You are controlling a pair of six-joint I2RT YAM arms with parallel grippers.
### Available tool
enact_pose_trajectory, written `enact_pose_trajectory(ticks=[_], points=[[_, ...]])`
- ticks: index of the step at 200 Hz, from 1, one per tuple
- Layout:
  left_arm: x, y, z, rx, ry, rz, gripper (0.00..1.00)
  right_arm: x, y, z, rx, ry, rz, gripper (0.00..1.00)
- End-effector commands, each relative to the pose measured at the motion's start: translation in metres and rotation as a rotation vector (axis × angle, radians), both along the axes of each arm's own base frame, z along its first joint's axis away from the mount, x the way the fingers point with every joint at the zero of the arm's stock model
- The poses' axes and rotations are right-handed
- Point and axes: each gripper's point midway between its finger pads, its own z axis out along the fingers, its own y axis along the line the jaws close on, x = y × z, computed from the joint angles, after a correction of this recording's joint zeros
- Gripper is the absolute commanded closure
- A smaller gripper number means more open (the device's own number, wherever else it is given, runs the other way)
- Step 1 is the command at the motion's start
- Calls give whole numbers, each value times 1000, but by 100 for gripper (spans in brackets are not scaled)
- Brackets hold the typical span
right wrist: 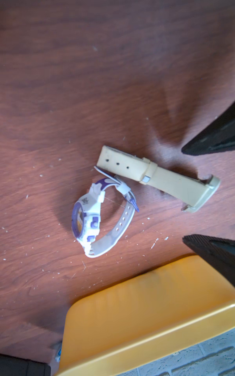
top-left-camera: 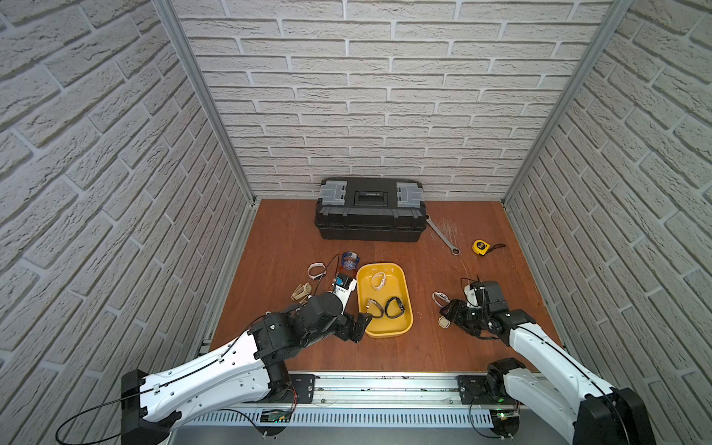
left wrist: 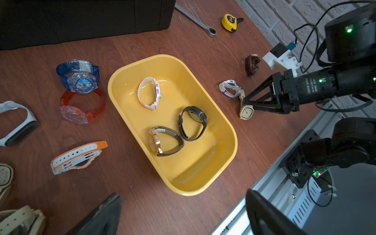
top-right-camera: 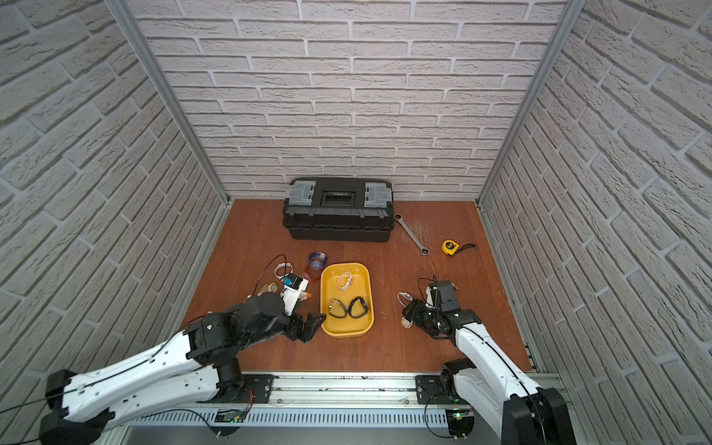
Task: Put the watch into the storage box
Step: Pick up the watch at the center of the board.
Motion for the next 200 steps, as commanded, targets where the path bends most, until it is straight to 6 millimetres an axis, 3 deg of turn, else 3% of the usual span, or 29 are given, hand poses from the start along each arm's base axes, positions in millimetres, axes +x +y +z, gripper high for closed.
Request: enact_pose_trajectory(ticks=[1, 52, 86, 107, 138, 168, 200], points=[[3, -2, 2, -23, -15, 4, 2, 11, 1, 2, 6, -37, 10, 39], [4, 2, -1, -19, -10, 16, 2, 18, 0, -4, -8, -12, 17, 47], [4, 6, -3, -18, -6, 27, 2, 13, -2, -9, -39, 34, 42, 73], [5, 9, -7, -12, 0, 34, 2, 10, -7, -7, -63, 40, 40, 81], [5, 12, -12, 5, 7, 42, 2, 5, -14, 9, -114, 34, 52, 97], [4, 15, -7, -13, -8, 44, 2, -2, -20, 28, -149, 15, 58, 98], [5, 18, -6, -17, -11, 55, 2, -1, -14, 49, -154, -28, 99, 98]])
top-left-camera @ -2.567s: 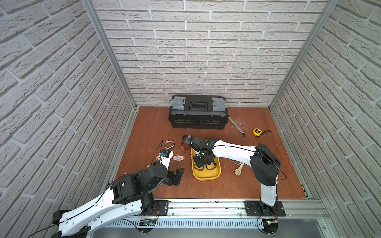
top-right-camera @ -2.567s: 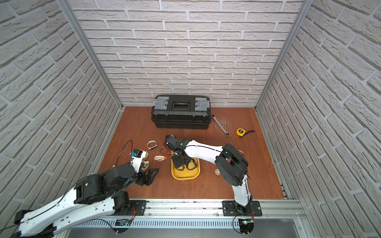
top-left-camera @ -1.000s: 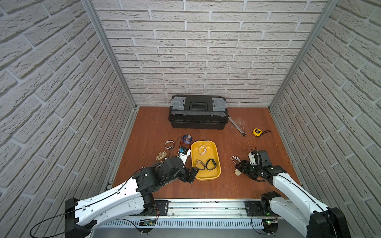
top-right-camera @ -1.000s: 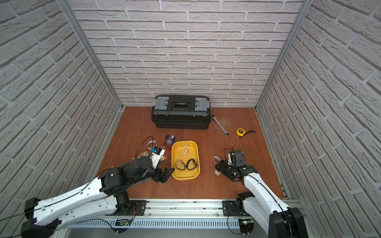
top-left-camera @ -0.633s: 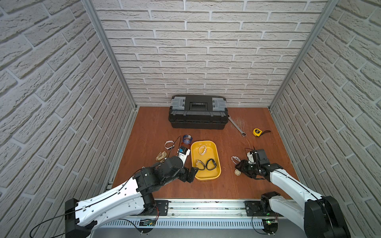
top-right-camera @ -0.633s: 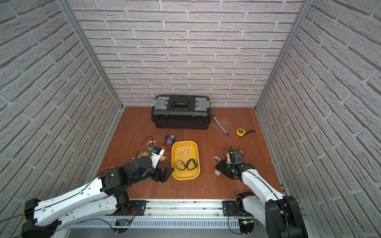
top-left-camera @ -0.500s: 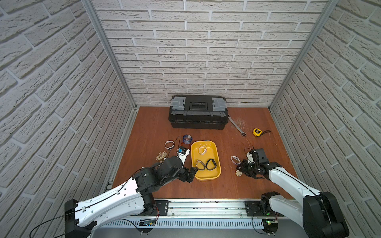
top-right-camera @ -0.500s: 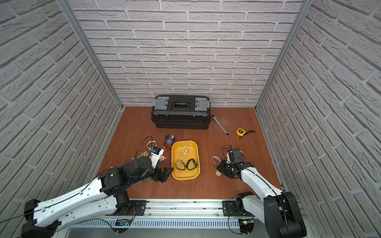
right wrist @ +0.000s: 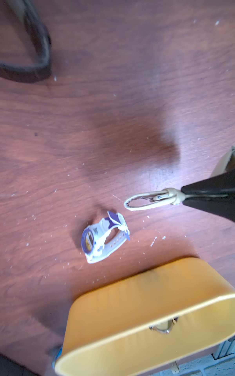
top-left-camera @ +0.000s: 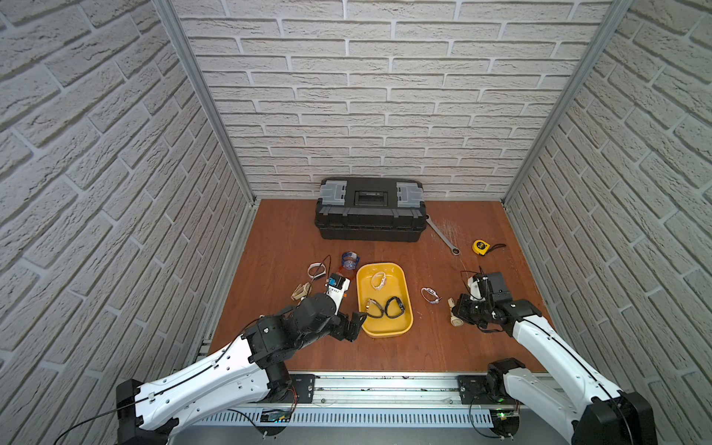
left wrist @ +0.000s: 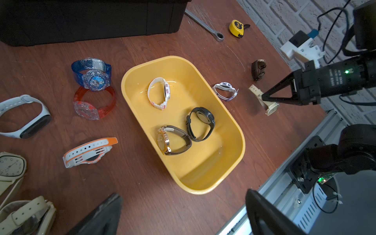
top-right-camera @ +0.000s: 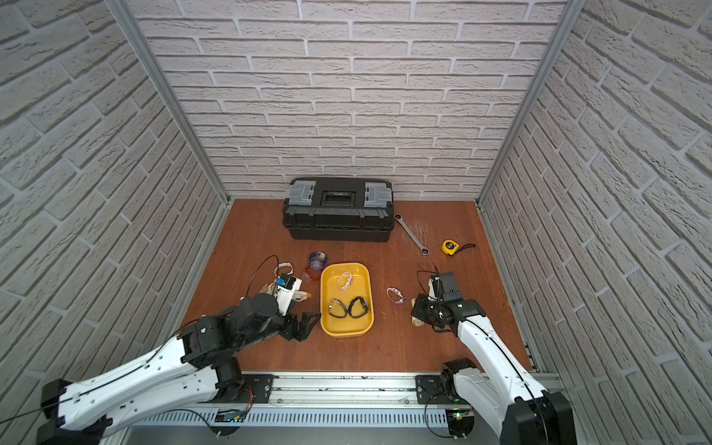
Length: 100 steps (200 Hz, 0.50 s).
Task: Put the watch into the storage box
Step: Pick up the watch at the center of the board, then place the watch in the storage box.
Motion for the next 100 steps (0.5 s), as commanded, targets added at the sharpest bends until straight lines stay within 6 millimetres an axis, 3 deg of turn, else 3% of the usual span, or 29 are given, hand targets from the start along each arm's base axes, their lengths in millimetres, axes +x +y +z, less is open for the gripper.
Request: enact_pose_trajectory(ticks=[1, 37, 71, 100], points=[[2, 3, -3, -2, -6, 16, 2, -6, 0, 14, -39, -2, 39, 98], [7, 11, -5, 13, -4, 58, 2, 7, 22, 53, -175, -66, 145, 98], [14, 27, -7, 38, -4, 136, 2, 26, 78, 80, -312, -118, 323, 98], [16, 38, -7, 37, -9, 183, 2, 48, 136, 84, -428, -141, 472, 98]])
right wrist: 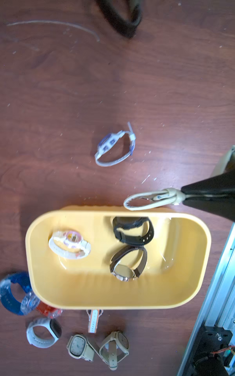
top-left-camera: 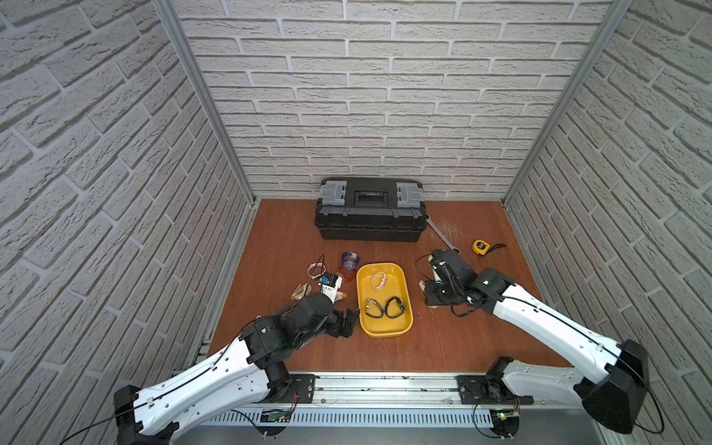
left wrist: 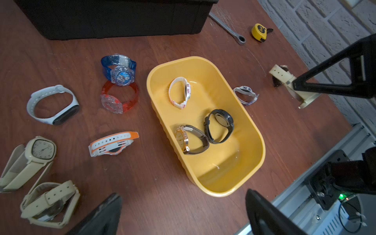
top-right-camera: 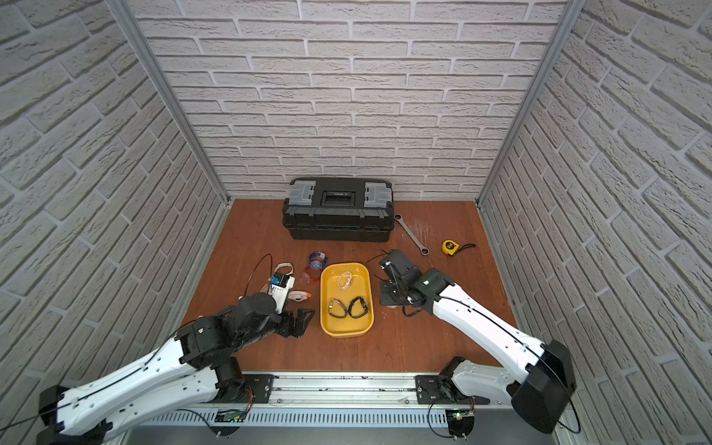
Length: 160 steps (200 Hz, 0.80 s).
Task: Put the watch into the storage box
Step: Place the watch in the storage box.
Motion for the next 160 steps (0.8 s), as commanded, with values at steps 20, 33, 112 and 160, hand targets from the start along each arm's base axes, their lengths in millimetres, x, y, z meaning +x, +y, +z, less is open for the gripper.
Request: enact_pose_trajectory(ticks=[20, 33, 112, 160], points=[[5, 20, -2, 11, -14, 89, 2, 30, 61, -4, -220, -55, 152, 98], [5, 24, -2, 16, -14, 100, 2, 39, 79, -12, -262, -50, 192, 98], [2, 40, -3, 9, -19, 149, 2, 67, 106, -33, -339, -50, 228, 98], [1, 38, -4, 3, -15, 140, 2, 77, 89, -48, -410, -54, 174, 98]])
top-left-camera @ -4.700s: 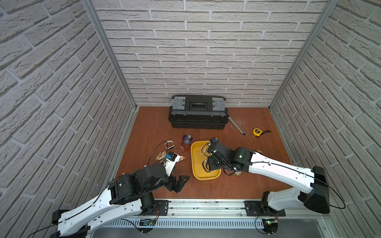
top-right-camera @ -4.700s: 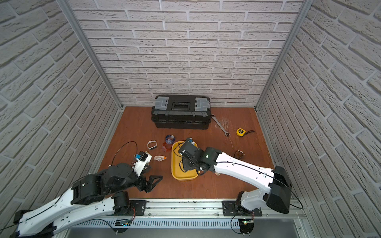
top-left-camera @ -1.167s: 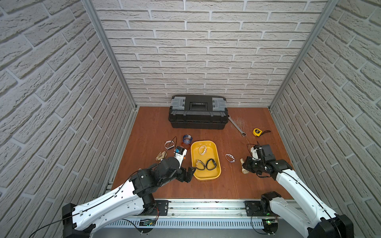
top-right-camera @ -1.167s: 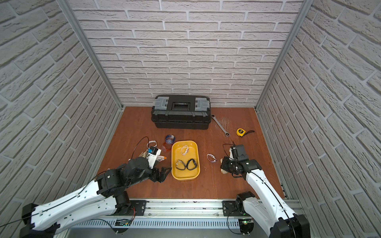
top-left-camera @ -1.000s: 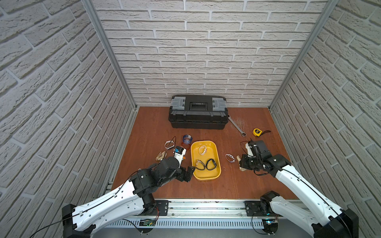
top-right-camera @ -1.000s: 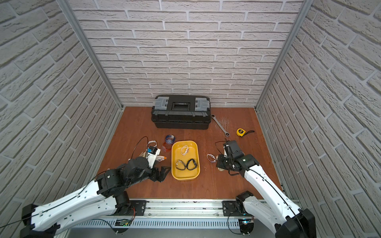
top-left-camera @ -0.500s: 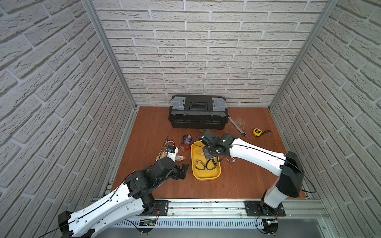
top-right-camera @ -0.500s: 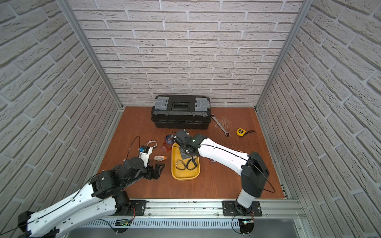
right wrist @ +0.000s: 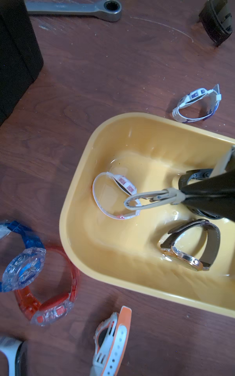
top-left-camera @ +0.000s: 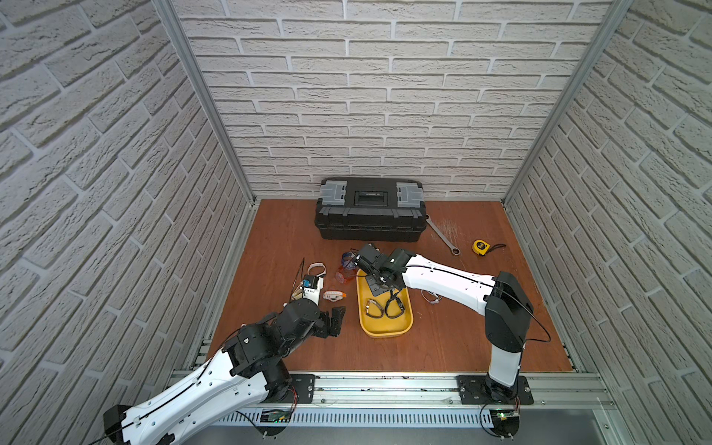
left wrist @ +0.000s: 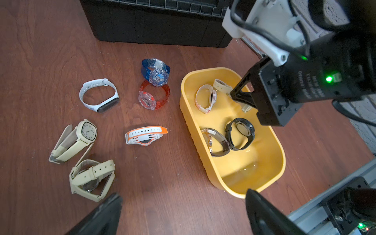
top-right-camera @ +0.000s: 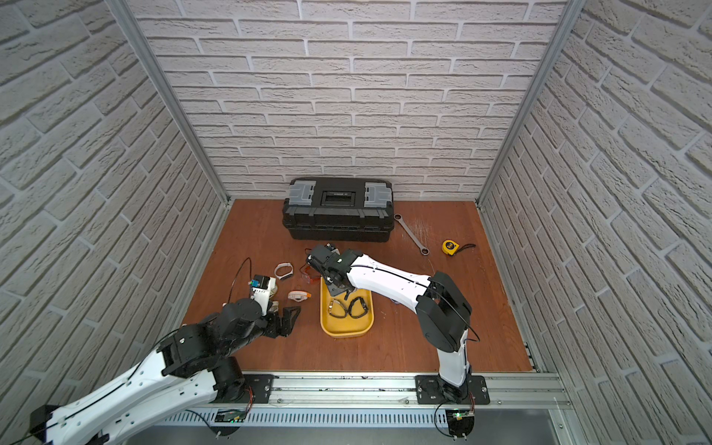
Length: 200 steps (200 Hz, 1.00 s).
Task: Put the watch into the storage box
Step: Place the watch in the storage box.
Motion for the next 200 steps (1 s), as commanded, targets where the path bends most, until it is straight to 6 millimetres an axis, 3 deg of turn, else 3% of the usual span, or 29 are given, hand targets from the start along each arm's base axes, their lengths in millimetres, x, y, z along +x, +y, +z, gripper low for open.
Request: enact_pose_trajectory(ticks=[1, 75, 115, 118, 132, 165, 173, 200], points=[[2, 1, -2, 1, -7, 13, 2, 8, -13, -6, -56, -27, -32, 98], [3, -1, -3, 1, -4, 9, 2, 19, -32, -28, -108, -27, -88, 98], [2, -2, -5, 1, 2, 1, 2, 21, -29, -43, -82, -5, -99, 98], [2, -2, -5, 1, 1, 3, 2, 20, -30, -54, -100, 11, -100, 98], [2, -2, -5, 0, 0, 3, 2, 20, -29, -62, -102, 22, -104, 98], [2, -3, -7, -2, 5, 0, 2, 18, -31, -70, -102, 25, -118, 98], [2, -3, -7, -5, 7, 1, 2, 19, -31, -70, -96, 23, -122, 95], [2, -3, -8, -2, 6, -2, 2, 16, -26, -63, -50, 18, -114, 70]])
